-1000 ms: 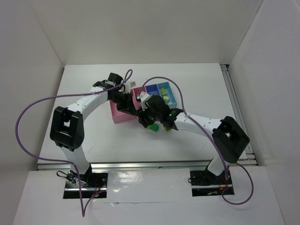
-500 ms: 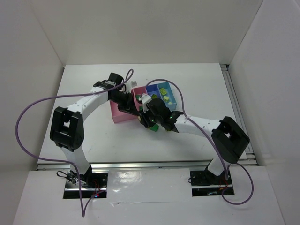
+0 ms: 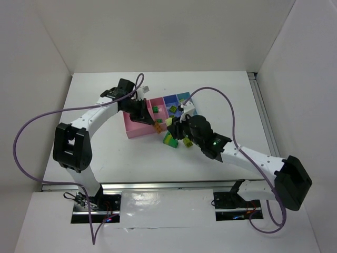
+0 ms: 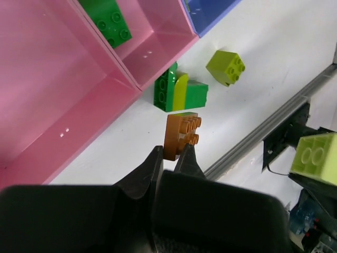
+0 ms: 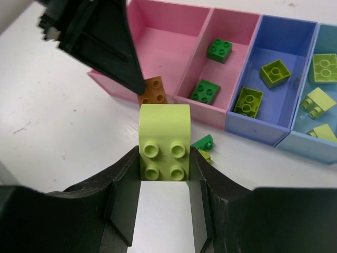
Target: Sort the legos into containers by color
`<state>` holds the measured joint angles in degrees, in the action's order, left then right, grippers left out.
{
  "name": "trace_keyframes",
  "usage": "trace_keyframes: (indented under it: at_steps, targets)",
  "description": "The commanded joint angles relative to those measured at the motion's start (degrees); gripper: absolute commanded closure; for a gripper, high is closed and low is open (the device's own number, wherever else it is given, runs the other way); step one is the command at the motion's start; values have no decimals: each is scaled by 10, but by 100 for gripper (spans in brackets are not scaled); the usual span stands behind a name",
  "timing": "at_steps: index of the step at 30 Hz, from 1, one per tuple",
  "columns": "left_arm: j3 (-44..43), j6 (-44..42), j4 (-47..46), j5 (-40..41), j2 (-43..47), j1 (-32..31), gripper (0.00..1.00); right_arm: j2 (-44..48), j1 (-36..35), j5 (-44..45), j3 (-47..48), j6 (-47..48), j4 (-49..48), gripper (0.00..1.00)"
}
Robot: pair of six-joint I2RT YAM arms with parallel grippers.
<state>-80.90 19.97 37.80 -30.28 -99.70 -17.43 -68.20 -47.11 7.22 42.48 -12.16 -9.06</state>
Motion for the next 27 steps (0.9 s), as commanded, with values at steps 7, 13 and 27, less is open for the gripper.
trace_keyframes:
  at_steps: [7,13,27]
  targets:
    - [-28,48,23,165,42,28,100,-147,17,198,172,2,99,100]
    - [-43,84,39,279,49,48,100,-235,95,203,267,-27,163,100]
    - [-118,100,52,296,-39,53,33,-331,192,121,300,-14,130,78]
